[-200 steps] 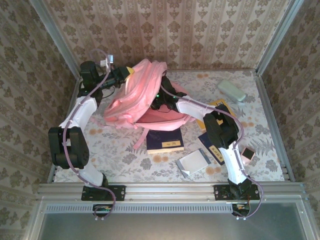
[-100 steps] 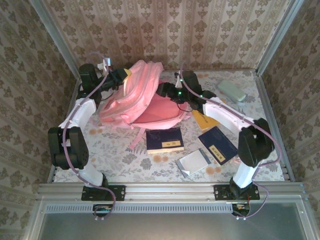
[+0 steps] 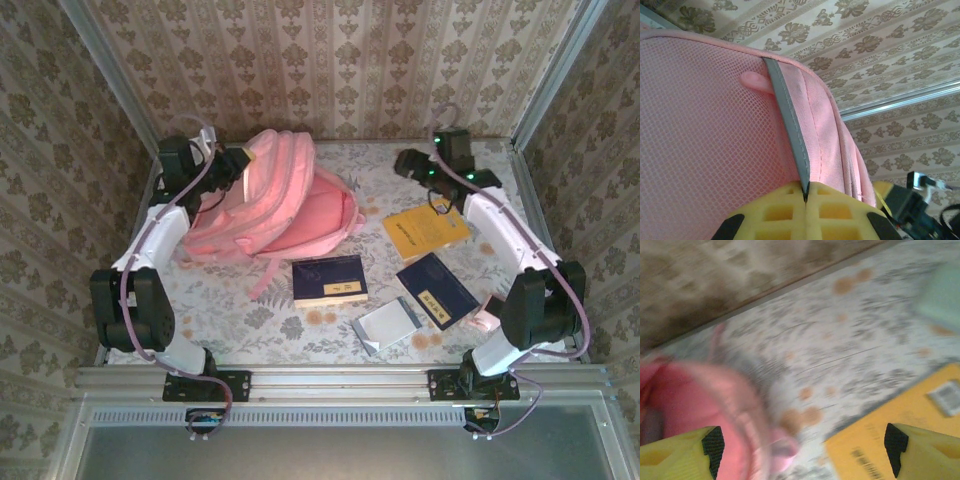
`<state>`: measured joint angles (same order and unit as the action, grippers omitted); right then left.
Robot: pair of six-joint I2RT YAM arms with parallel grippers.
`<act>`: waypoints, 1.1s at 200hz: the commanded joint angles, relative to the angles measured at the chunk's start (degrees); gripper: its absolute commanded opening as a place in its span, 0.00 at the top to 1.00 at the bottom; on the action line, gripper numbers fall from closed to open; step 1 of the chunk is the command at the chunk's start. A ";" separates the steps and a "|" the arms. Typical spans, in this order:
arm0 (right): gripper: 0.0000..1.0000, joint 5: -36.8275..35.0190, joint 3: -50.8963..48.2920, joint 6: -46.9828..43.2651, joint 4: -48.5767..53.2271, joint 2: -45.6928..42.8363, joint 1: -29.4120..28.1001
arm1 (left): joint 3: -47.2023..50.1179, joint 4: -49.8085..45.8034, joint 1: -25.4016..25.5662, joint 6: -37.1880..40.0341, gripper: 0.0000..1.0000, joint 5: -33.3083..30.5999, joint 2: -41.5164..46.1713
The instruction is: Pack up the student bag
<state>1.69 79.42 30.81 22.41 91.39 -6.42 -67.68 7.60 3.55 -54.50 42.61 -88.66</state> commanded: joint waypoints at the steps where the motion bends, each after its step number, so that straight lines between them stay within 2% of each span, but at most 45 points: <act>1: 0.14 -1.61 2.80 3.08 2.97 4.95 6.43 | 1.80 10.09 0.12 -3.82 1.00 2.18 -0.73; 24: 0.15 -0.35 8.71 3.49 4.97 12.75 12.96 | 3.07 13.43 0.07 -7.01 1.00 2.81 -1.96; 49: 0.15 0.63 17.19 1.19 7.14 21.47 16.73 | 3.51 15.11 0.36 -8.63 1.00 2.79 -2.51; 86: 0.14 4.74 30.36 -0.66 10.67 32.92 20.42 | 3.49 16.13 1.86 -9.39 1.00 3.19 -3.74; 142: 0.13 8.23 55.23 -4.57 26.44 49.67 23.57 | 3.03 15.82 3.18 -9.04 1.00 3.31 -5.19; 191: 0.10 18.63 57.73 -5.30 29.07 53.97 24.26 | 2.84 20.43 3.48 -12.10 1.00 4.86 -6.69; 220: 0.08 21.90 52.33 -6.40 28.06 50.94 23.71 | 3.43 20.72 3.52 -11.42 1.00 4.68 -5.66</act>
<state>17.89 134.63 26.33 48.51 144.51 17.96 -64.12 21.41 6.79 -65.25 45.87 -95.22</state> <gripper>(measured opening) 0.918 0.052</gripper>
